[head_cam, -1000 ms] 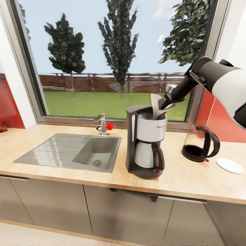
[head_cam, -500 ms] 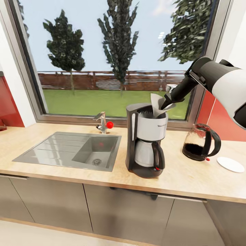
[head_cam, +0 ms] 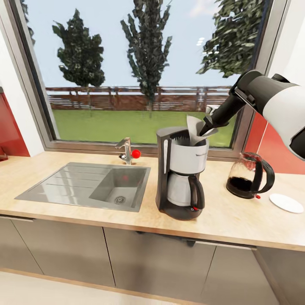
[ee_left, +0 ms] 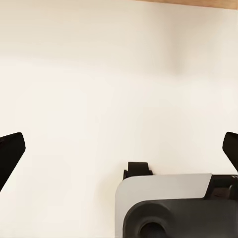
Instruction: Set up a coffee station on the kitchen countertop: keep the coffee maker on the countertop, move the bottle of coffee from the kitchen shelf to the counter next to the coffee maker, place a paper coffee filter on top of the coffee maker, put the saucer next to the coffee maker with the coffee cup on the saucer, and place the electric kettle next to the coffee maker.
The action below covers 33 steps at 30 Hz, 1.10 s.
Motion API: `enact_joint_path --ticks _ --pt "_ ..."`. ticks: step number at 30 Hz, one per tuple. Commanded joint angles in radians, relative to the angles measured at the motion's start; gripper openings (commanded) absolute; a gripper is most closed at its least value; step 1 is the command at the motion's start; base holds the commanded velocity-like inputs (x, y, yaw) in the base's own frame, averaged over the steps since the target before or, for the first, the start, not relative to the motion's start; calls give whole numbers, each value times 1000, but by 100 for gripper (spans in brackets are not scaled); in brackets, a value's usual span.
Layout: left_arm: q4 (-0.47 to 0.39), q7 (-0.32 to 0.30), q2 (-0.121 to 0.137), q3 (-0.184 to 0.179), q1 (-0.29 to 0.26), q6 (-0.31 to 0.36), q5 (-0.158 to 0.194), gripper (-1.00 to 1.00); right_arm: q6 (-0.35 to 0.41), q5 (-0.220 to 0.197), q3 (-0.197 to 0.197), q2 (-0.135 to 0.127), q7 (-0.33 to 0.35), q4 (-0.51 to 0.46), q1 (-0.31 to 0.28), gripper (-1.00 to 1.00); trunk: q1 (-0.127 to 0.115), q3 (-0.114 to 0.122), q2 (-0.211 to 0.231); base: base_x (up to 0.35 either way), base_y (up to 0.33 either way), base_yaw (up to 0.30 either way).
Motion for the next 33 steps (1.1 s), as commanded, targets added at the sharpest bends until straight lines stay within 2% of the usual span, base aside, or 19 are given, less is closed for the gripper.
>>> enact_joint_path --ticks 1,33 --pt "-1 -1 0 2 0 -1 0 100 9 -8 8 -1 2 -2 -1 -100 0 -1 -1 0 0 0" --pt "-1 0 -1 2 0 -1 0 100 9 -8 9 -1 2 -2 -1 -100 0 -15 -1 0 0 0"
